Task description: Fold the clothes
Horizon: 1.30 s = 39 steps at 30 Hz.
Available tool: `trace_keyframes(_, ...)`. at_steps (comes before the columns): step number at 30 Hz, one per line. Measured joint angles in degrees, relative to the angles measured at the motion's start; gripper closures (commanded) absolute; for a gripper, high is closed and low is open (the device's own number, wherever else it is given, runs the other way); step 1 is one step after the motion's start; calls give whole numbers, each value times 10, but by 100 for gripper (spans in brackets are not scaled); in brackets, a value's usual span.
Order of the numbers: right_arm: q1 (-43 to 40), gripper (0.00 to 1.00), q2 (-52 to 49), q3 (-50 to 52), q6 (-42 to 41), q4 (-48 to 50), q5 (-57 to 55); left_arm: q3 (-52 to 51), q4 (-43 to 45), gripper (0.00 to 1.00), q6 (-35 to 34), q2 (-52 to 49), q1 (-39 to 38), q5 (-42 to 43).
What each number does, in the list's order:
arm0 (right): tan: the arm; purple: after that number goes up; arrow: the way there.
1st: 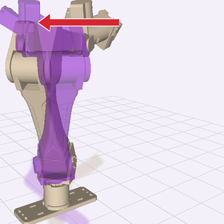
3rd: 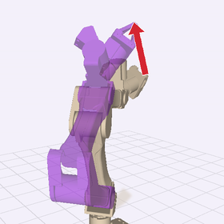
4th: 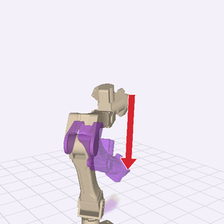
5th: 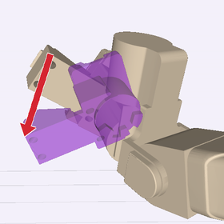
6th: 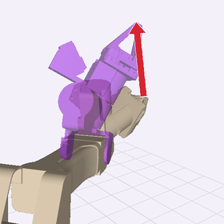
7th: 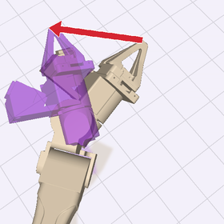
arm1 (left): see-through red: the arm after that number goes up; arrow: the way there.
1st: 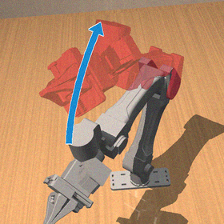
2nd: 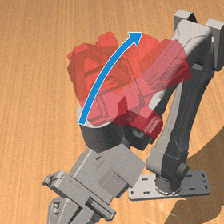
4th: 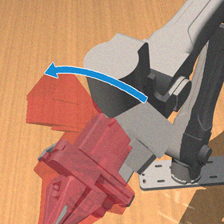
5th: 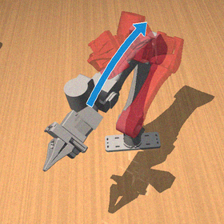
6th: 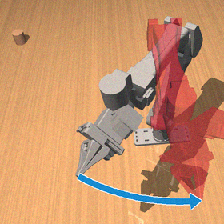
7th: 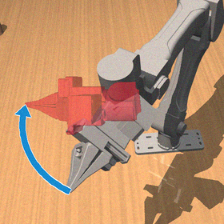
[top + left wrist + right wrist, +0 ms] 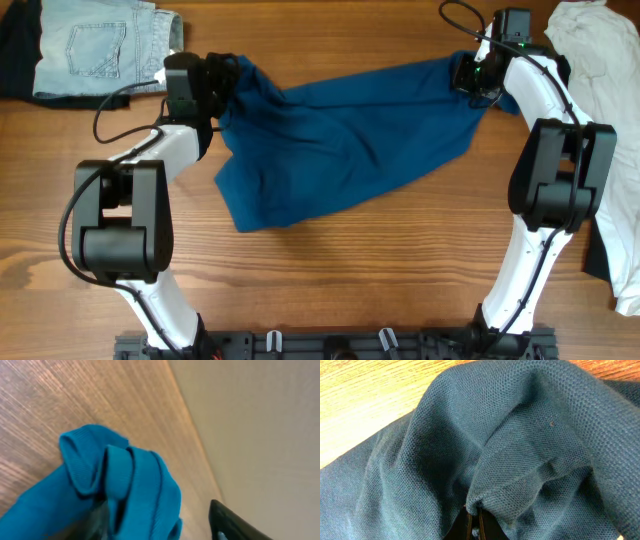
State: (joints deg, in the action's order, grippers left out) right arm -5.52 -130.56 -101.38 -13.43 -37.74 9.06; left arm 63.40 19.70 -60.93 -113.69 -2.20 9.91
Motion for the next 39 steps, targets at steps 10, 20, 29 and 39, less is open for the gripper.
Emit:
trace_keyframes(10,0,96,0,0,0,-1,2,0,3,30,0,-1,0,4)
trace_keyframes(20,0,96,0,0,0,-2,2,0,18,85,-3,-37,0,4)
trace_keyframes(29,0,96,1,0,-6,-2,2,0,41,96,0,-37,0,7)
trace_keyframes(39,0,96,93,0,-19,-10,2,-1,9,96,74,24,1,59)
